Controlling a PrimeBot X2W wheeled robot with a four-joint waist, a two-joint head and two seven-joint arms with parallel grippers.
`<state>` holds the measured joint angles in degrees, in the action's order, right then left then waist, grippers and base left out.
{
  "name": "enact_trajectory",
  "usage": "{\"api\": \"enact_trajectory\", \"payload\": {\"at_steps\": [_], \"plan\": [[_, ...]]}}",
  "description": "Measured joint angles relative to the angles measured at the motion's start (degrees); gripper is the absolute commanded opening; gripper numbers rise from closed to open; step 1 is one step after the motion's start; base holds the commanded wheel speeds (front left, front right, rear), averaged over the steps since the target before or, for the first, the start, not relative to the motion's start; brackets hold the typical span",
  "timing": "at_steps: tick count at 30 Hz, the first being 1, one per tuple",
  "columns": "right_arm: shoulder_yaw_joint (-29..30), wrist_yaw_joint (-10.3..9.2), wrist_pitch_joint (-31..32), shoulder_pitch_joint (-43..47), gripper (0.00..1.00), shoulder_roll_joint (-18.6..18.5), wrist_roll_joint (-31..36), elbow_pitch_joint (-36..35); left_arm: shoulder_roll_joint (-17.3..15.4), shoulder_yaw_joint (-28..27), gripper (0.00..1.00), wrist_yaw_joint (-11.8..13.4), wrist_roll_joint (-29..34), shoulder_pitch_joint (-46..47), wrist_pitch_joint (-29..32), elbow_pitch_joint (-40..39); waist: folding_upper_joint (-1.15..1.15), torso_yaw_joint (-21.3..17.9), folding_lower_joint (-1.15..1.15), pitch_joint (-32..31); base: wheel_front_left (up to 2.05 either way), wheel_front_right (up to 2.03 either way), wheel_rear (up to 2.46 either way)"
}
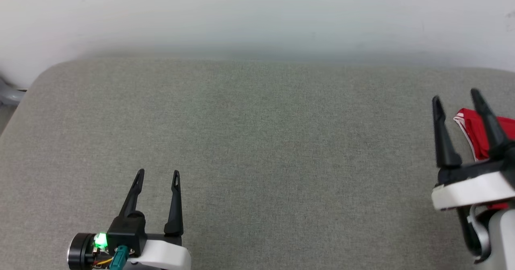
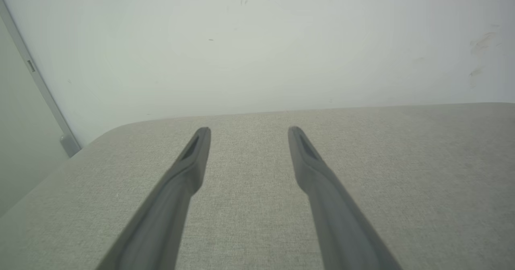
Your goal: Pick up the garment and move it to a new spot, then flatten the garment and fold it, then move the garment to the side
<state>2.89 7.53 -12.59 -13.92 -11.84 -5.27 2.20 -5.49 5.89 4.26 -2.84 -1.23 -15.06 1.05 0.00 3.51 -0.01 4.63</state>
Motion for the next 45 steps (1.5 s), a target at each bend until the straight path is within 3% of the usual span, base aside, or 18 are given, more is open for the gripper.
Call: {"api": "enact_trajectory", "payload": {"at_steps": [18, 41, 42, 45], "plan": [[0.77, 0.0, -0.99, 18.86, 1.0, 7.97, -2.58, 0.25, 0.4, -0.8, 1.0, -1.46, -0.27, -3.49, 0.0, 2.5, 0.0, -0.23, 0.01, -5.92, 0.0, 0.0, 0.0], [0.46, 0.0, 0.85, 22.18, 1.0, 8.8, -5.32, -1.75, 0.73, -1.64, 1.0, -3.26, -0.46, -4.44, 0.0, 3.2, 0.0, -0.17, 0.01, -6.58, 0.0, 0.0, 0.0], [0.42, 0.0, 0.86, 22.19, 0.0, 8.8, -5.32, -1.26, 0.73, -1.56, 0.0, -3.26, -0.46, -4.49, 0.02, 3.66, 0.0, -0.17, 0.01, -6.58, 0.0, 0.0, 0.0], [0.3, 0.0, 0.98, 22.29, 0.0, 8.8, -5.37, 0.42, 0.74, -1.37, 0.0, -3.26, -0.46, -5.17, 0.26, 5.37, 0.0, -0.17, 0.02, -6.58, 0.0, 0.0, 0.0]]}}
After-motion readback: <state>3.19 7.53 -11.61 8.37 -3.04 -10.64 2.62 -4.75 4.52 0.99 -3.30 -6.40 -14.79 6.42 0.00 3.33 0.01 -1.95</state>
